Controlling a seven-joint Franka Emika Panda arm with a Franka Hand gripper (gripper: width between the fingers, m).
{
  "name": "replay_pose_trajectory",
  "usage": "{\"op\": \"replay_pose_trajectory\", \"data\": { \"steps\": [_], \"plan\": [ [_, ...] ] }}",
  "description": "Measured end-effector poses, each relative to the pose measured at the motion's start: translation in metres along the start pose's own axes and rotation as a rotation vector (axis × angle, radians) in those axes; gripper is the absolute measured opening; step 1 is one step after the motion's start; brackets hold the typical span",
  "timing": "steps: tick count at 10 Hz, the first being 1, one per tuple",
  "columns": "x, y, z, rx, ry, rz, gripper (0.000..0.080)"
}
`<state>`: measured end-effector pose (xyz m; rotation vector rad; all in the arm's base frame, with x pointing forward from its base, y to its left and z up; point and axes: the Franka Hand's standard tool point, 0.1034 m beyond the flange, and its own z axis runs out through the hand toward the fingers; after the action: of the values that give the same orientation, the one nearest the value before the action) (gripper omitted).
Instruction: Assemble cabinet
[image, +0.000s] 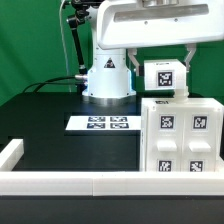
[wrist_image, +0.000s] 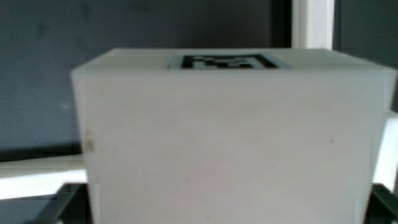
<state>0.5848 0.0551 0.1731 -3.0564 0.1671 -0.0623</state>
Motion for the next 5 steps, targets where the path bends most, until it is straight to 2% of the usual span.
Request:
{"op": "replay_pose_trajectory", "data": {
  "steps": [2,3,5],
  "plan": [
    [-0.001,-0.001,0.001,0.000,-0.002,-0.001,0.0564],
    [-0.004,-0.006,0.005,0.000,-0.009,-0.004,0.0564],
    [-0.001,-0.023,0.006,0.003,-0.006,-0.021,0.0564]
  ]
}}
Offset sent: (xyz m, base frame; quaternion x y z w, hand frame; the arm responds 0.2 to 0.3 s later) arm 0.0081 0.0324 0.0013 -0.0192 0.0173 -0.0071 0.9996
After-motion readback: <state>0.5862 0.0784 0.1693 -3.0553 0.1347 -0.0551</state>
